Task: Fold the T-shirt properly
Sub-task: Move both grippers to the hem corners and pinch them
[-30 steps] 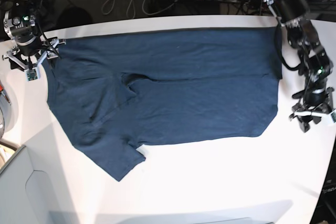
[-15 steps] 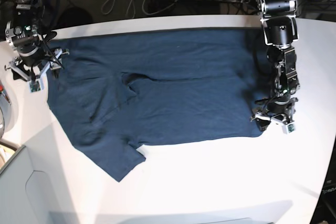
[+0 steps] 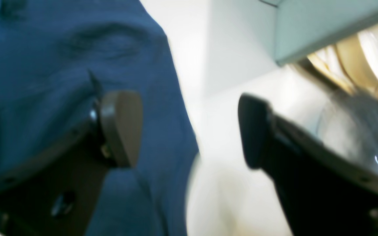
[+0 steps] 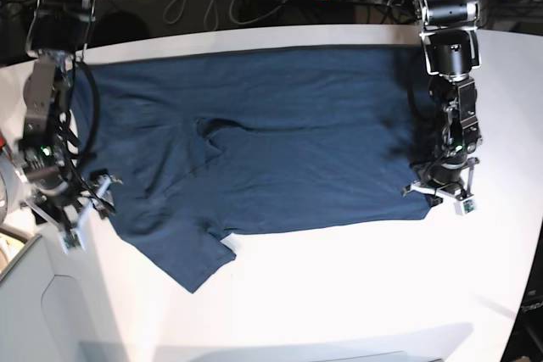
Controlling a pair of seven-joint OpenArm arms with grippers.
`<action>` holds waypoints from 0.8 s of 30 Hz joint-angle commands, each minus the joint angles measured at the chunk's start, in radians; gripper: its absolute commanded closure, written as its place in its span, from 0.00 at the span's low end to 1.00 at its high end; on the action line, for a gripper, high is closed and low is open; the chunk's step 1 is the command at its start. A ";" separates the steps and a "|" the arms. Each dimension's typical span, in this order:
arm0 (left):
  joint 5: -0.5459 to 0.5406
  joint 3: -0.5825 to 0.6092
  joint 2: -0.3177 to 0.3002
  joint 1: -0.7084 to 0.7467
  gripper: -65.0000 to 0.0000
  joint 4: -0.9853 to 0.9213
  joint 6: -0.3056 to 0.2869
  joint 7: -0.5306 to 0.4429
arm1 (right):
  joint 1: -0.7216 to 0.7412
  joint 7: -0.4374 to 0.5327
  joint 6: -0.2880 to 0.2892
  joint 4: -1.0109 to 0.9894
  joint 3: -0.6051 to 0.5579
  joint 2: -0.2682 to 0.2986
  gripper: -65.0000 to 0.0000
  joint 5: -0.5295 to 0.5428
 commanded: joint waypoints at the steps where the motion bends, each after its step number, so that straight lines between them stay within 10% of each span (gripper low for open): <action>1: 0.000 -0.002 -0.015 -0.025 1.00 0.019 0.001 -0.023 | 0.066 0.030 -0.001 -0.034 -0.016 0.011 0.32 -0.004; 16: 0.001 -0.002 -0.012 0.038 1.00 0.229 0.000 -0.014 | 0.490 0.844 -0.001 -1.148 -0.080 -0.099 0.32 -0.006; 24: 0.001 0.000 -0.012 0.055 1.00 0.244 0.000 -0.014 | 0.467 0.903 -0.001 -1.191 -0.080 -0.093 0.33 -0.007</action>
